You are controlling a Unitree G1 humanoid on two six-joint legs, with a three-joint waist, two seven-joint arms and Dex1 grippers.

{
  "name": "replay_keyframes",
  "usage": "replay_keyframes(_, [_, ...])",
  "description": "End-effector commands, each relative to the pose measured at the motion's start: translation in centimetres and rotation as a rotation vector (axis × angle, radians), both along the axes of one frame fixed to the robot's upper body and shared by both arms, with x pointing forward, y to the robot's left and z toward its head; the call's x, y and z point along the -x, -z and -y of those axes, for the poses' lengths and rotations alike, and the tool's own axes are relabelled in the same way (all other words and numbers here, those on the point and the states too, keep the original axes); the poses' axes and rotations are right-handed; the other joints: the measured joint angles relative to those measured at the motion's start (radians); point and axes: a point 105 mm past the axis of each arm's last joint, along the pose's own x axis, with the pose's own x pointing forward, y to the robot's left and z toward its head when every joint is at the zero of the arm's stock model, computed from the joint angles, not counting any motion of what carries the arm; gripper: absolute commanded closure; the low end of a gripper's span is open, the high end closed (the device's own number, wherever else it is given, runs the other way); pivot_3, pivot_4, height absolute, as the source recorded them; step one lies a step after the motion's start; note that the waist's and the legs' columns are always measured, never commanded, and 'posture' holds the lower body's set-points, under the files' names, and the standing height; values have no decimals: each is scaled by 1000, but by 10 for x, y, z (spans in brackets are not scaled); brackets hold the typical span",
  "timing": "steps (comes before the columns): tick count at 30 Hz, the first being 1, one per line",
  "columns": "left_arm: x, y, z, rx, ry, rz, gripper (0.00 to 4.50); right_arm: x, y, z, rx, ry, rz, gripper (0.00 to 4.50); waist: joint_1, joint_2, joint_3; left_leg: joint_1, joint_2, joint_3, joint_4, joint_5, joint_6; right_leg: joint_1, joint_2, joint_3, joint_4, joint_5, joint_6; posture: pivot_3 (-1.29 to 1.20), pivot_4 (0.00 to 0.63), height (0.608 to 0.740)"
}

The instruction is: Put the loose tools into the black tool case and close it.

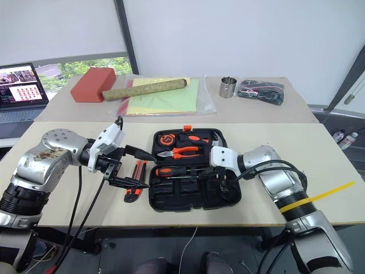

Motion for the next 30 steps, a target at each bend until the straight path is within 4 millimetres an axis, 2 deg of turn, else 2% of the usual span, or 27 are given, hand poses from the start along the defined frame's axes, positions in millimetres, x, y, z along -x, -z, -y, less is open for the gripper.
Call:
replay_keyframes(1, [-4,-7,-10,14,-98,34,0,4,-56,-16,-242,10,-1,4474,0,0,0,-1,0,0,0,0,0,-2,0,0,1,1,-2,0,150,737])
replay_keyframes(2, [-4,-6,-14,22,-133,26,0,6,-67,-17,-290,15,-20,4474,-2,1,1,-2,0,0,0,0,0,-3,0,0,1,4,-8,0,150,737])
replay_keyframes(4, [-3,-5,-20,38,-198,17,0,13,-80,-18,-338,13,-50,4474,-5,1,1,-5,0,1,-1,2,3,-8,0,0,4,4,-9,0,150,737])
replay_keyframes(5, [-3,-3,-29,54,-280,6,0,21,-91,-19,-375,-9,-66,3904,-5,1,1,-8,0,0,0,5,8,-11,0,0,6,4,-10,0,150,737])
replay_keyframes(6, [-1,-2,-37,70,-352,4,0,29,-100,-20,-400,-29,-79,3792,-6,1,1,-9,0,0,-1,5,8,-12,0,0,6,3,-10,0,150,737])
replay_keyframes(9, [8,4,-65,104,-562,-8,0,44,-115,-21,-440,-55,-103,2668,-7,1,1,-10,0,0,-3,4,8,-14,0,-1,5,2,-12,0,150,737])
replay_keyframes(14, [34,20,-115,108,-887,-58,0,59,-114,-20,-431,-71,-122,1063,-6,1,1,-10,0,-1,-4,2,3,-12,0,-1,2,2,-11,0,150,737])
replay_keyframes(16, [44,26,-127,108,-989,-85,0,63,-110,-18,-414,-72,-122,240,3,2,1,-9,0,-2,-4,0,0,-11,0,-1,1,0,-8,0,150,737])
replay_keyframes(17, [49,29,-132,106,-1030,-96,0,65,-108,-17,-407,-68,-122,32,7,2,1,-9,0,-2,-4,0,-1,-11,0,-1,1,-1,-6,0,150,737])
replay_keyframes(19, [53,31,-138,108,-1110,-110,0,66,-105,-15,-398,-60,-117,32,15,1,1,-10,0,-2,-3,-1,-1,-11,-1,-1,1,-2,-3,0,150,737])
replay_keyframes(21, [49,32,-141,121,-1191,-130,0,68,-103,-14,-392,-53,-112,32,21,1,1,-10,-1,-2,-3,-1,-1,-10,-2,0,1,-1,-1,0,150,737])
replay_keyframes(27, [22,32,-124,116,-1270,-217,0,71,-98,-14,-374,-38,-73,32,38,1,1,-9,-2,-2,-3,-1,-1,-10,-2,1,3,1,1,0,150,737])
replay_keyframes(30, [5,34,-115,107,-1306,-281,0,72,-97,-15,-373,-30,-53,32,35,0,1,-10,-3,-1,-3,-1,-1,-10,-1,2,3,5,-6,0,150,737])
